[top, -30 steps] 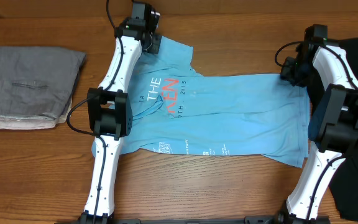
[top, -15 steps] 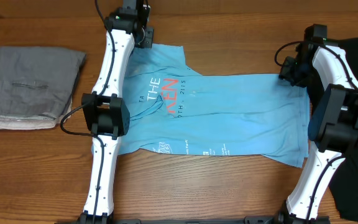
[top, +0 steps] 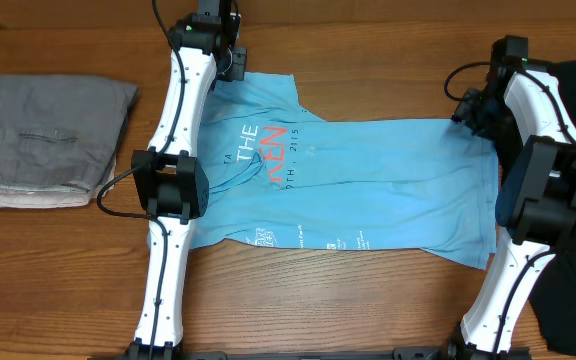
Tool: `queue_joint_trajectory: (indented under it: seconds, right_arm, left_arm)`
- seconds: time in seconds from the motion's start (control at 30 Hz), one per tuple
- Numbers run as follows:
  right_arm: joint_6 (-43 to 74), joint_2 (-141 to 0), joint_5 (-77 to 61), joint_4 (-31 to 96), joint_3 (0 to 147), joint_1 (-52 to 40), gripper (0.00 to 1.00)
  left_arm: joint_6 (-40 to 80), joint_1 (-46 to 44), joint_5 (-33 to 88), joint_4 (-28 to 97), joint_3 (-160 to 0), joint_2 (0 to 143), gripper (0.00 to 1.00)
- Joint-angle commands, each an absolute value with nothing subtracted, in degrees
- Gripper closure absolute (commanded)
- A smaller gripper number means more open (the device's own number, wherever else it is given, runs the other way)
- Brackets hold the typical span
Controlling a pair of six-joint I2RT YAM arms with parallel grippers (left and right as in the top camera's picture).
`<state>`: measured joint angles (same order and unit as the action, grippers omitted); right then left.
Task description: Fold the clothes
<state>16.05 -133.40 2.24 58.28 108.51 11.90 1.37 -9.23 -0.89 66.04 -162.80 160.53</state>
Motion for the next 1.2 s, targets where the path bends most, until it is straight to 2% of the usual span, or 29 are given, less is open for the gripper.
queue_joint_trajectory:
  seconds: [0.0,0.2,0.23,0.27,0.3,0.33,0.67,0.77,0.97,1.17]
  right_arm:
    - [16.78,-133.69,4.27,56.71,108.79,11.86,0.44]
    - [16.8,-133.71,3.9,52.73,104.64,11.75,0.45]
    - [16.78,-133.71,3.68,52.66,104.4,11.75,0.51]
    - [16.75,-133.71,3.33,52.73,104.38,11.64,0.66]
    - [16.75,-133.71,3.31,52.8,104.38,11.46,0.88]
    - [16.75,-133.69,3.33,52.8,104.4,11.29,0.96]
    - [16.08,-133.62,2.85,55.7,111.2,8.51,0.96]
    - [13.82,-133.51,-2.46,59.48,115.96,8.32,0.96]
    - [13.08,-133.19,-6.33,68.55,123.46,8.95,0.96]
    - [13.08,-131.04,-6.33,77.52,124.29,9.52,0.96]
  left_arm:
    - [1.89,-8.91,-0.64,66.04,-163.63,159.85,0.96]
    - [1.87,-8.88,-0.64,66.04,-163.63,159.85,0.96]
    - [1.87,-8.88,-0.64,66.04,-163.63,159.85,0.96]
    - [1.89,-8.91,-0.64,66.11,-163.63,159.85,0.96]
    - [1.91,-8.88,-0.64,66.22,-163.63,159.85,0.96]
    - [1.93,-8.84,-0.64,66.35,-163.63,159.85,0.96]
    - [7.09,-5.28,-0.58,75.48,-163.78,155.87,0.96]
    - [8.97,-3.49,-0.1,78.3,-163.78,152.66,0.96]
    - [10.55,-1.17,12.4,84.53,-163.78,146.32,0.96]
    - [10.61,-1.85,13.61,94.28,-163.78,142.41,0.96]
